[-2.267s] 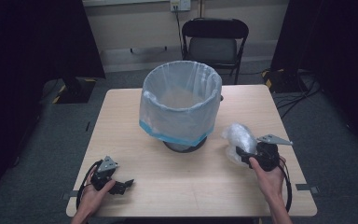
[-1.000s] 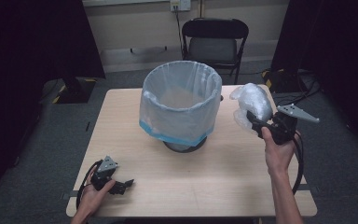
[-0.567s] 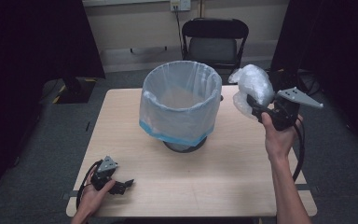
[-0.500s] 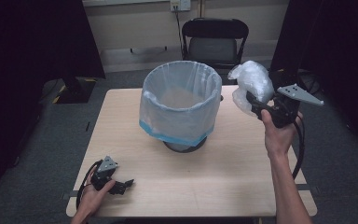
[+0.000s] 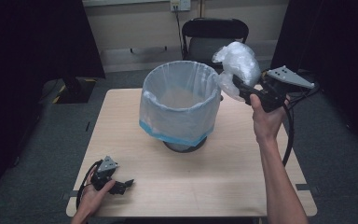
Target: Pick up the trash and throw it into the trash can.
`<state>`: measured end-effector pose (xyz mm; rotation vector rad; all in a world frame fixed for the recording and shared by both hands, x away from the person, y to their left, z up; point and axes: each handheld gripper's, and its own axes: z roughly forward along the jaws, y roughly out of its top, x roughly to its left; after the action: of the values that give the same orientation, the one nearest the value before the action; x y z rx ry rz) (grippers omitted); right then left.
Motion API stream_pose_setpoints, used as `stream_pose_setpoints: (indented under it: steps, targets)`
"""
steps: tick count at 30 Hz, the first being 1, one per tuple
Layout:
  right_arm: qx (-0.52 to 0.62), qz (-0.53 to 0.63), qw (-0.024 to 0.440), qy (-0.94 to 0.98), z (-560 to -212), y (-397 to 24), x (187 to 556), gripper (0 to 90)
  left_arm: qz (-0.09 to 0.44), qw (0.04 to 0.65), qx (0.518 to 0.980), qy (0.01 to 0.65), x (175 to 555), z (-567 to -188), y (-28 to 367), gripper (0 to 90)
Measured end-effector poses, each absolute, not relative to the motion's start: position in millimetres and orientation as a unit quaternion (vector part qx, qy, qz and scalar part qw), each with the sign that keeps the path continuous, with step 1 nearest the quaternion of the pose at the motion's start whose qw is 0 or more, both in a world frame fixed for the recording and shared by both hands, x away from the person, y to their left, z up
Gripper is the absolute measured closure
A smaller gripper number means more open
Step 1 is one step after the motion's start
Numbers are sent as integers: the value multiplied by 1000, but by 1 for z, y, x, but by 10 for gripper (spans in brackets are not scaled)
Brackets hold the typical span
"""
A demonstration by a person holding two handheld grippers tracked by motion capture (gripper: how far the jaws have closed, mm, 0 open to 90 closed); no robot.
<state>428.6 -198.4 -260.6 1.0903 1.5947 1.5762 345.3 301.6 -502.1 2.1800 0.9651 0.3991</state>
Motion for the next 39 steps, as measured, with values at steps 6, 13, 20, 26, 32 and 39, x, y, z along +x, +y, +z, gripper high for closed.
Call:
stream_pose_setpoints:
  steps: [6, 13, 20, 26, 32, 39]
  targets:
    - [387, 616, 308, 613, -248, -180, 432, 402, 154, 354, 843, 373, 345, -502, 302, 0]
    - [364, 626, 289, 626, -240, -154, 441, 404, 154, 354, 844, 373, 345, -502, 302, 0]
    - [348, 622, 266, 650, -237, -128, 452, 395, 154, 355, 844, 373, 345, -502, 302, 0]
    - [329, 621, 235, 672, -241, -109, 462, 316, 154, 355, 843, 373, 345, -502, 302, 0]
    - [332, 597, 228, 694, -243, -99, 468, 193, 154, 355, 844, 373, 346, -502, 302, 0]
    - [334, 599, 220, 694, -243, -95, 471, 172, 154, 355, 844, 373, 345, -502, 302, 0]
